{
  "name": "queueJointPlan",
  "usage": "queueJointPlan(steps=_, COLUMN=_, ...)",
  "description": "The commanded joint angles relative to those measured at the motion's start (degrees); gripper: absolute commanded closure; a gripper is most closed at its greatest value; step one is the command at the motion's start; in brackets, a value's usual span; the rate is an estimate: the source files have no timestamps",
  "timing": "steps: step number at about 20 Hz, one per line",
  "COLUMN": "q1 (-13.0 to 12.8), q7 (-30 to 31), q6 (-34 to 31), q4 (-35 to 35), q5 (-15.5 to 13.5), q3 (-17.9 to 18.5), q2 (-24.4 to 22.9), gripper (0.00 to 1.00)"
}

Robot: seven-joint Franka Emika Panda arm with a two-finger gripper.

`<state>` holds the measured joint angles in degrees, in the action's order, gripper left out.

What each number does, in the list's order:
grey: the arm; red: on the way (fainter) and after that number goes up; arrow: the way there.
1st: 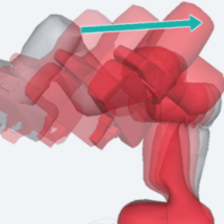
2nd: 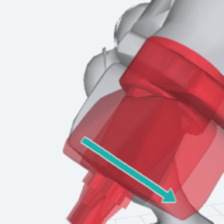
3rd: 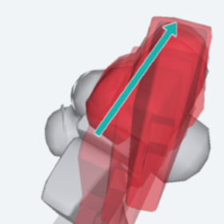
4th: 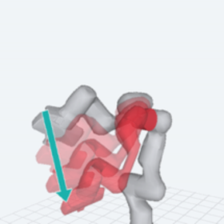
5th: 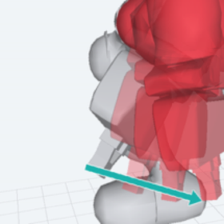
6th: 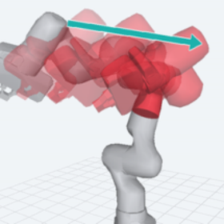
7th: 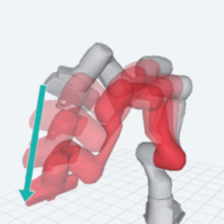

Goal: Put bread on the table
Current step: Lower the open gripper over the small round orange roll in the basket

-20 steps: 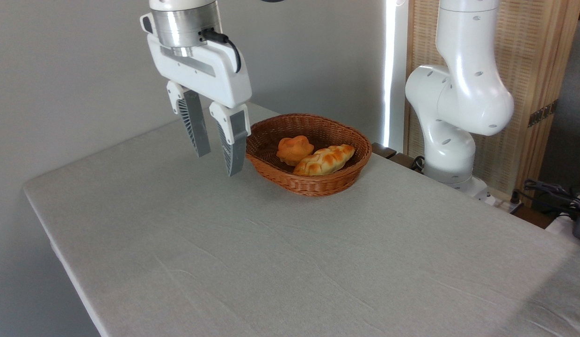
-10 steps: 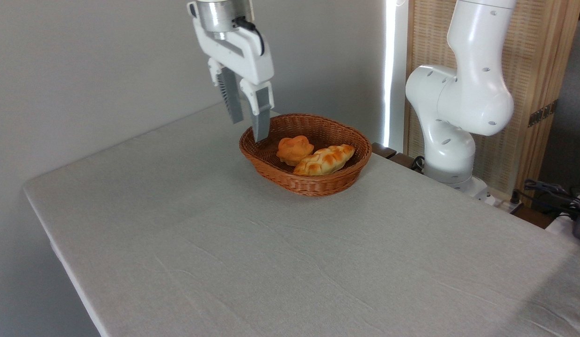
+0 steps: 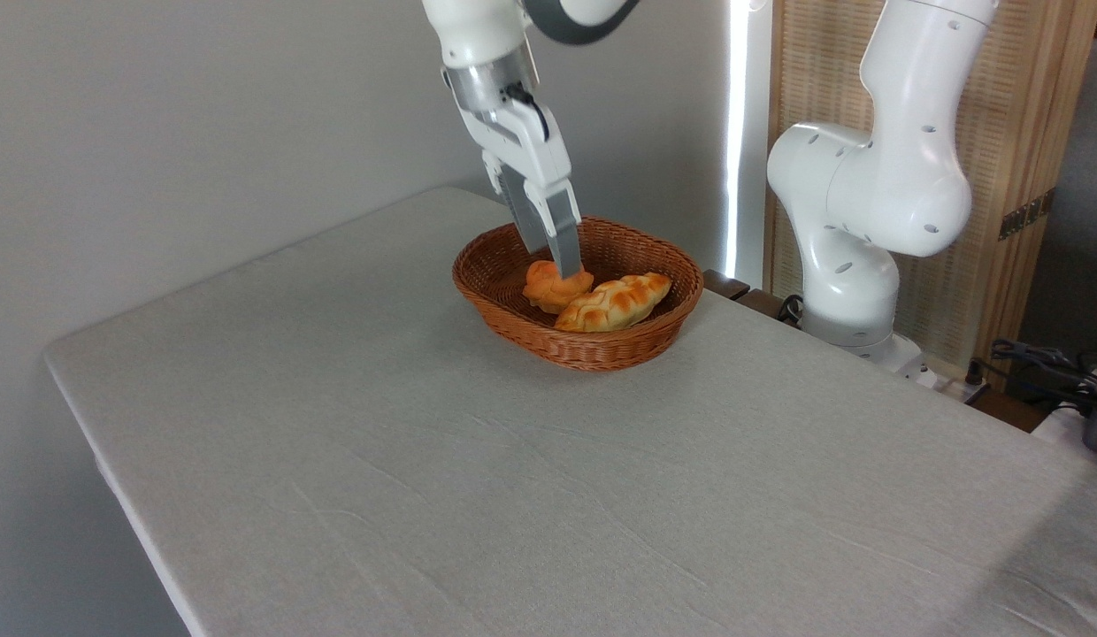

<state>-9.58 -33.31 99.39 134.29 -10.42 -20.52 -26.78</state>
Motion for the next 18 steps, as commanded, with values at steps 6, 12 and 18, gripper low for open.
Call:
queueJointPlan(steps=6, q1=-0.1, q7=2.1, q6=7.6, q4=4.8, q5=-5.9, q3=-5.0, q2=0.2, gripper=0.0)
queueJointPlan(steps=12, q1=0.0, q7=2.3, q6=7.7, q4=4.7, q5=-7.0, q3=-4.9, q2=0.1, gripper=0.0)
queueJointPlan(steps=18, q1=0.0, q7=2.3, q6=7.8, q4=4.8, q5=-7.0, q3=-4.9, q2=0.7, gripper=0.0)
